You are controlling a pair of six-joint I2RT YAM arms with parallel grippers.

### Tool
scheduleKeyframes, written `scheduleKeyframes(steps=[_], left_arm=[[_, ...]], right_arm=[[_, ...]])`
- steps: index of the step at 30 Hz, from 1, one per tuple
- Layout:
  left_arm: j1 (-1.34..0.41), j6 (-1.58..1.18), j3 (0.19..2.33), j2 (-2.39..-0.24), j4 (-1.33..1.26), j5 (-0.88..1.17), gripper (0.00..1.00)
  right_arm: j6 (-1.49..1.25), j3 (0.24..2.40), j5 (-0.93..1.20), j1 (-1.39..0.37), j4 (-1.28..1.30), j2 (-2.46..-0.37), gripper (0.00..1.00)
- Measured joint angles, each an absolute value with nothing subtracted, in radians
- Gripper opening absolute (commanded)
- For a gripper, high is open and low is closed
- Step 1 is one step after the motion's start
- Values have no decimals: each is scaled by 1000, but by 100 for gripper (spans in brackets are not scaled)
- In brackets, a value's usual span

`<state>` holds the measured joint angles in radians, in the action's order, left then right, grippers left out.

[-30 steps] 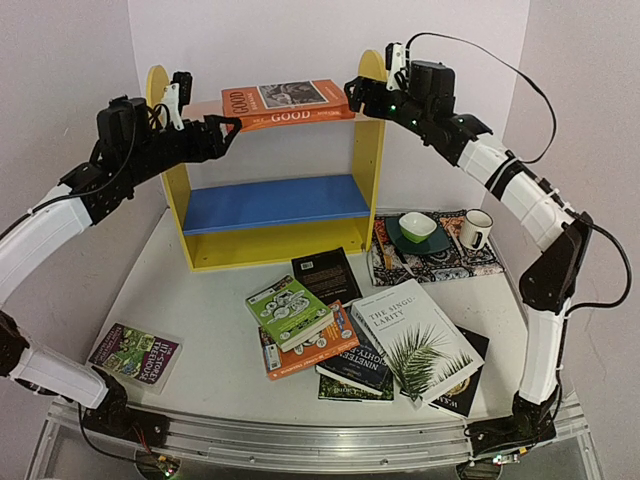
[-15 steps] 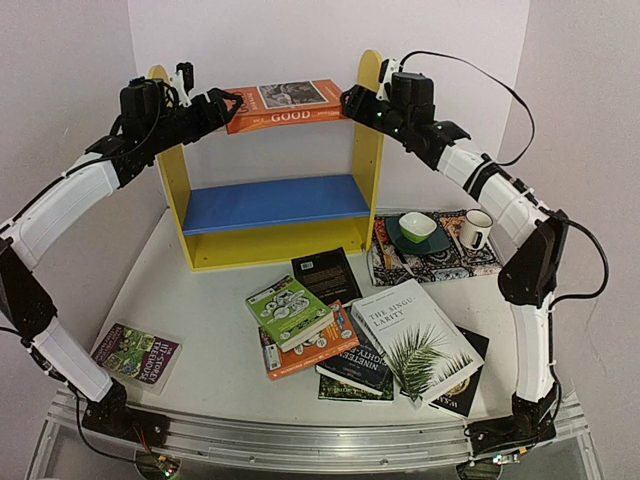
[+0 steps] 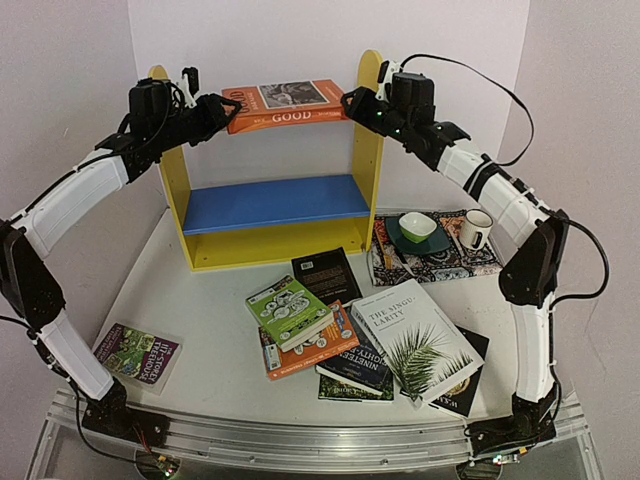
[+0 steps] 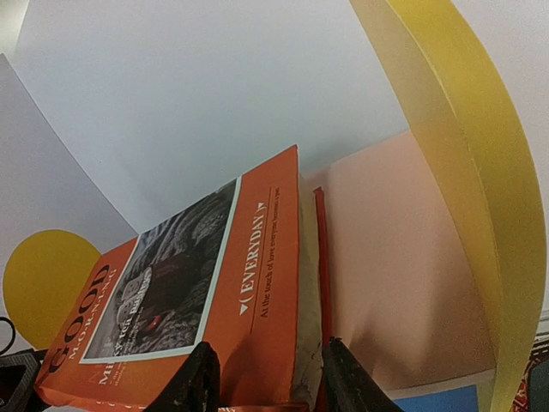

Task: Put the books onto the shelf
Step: Pick up the book from the shelf.

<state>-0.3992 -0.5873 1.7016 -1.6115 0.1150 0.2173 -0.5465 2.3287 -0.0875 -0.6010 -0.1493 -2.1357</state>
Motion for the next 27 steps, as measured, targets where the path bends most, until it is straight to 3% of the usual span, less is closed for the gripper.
scheduleKeyframes(steps=[8, 18, 21, 24, 27], left_arm=[[-382, -599, 1700, -1608, 132, 240, 0], [-387, -548, 1573, -1428, 131, 283, 0], [-393, -546, 1519, -1361, 132, 327, 0], [-397, -547, 1440, -1288, 132, 366, 0], [-398, -551, 1327, -1199, 130, 373, 0]], right_arm=[[-599, 2228, -27, -592, -158, -2068, 13], [-572, 1998, 76, -606, -180, -1906, 4], [-567, 1945, 126, -614, -189, -1861, 9], [-560, 1866, 166, -633, -200, -1796, 27], [-553, 1744, 184, -651, -210, -1702, 36]])
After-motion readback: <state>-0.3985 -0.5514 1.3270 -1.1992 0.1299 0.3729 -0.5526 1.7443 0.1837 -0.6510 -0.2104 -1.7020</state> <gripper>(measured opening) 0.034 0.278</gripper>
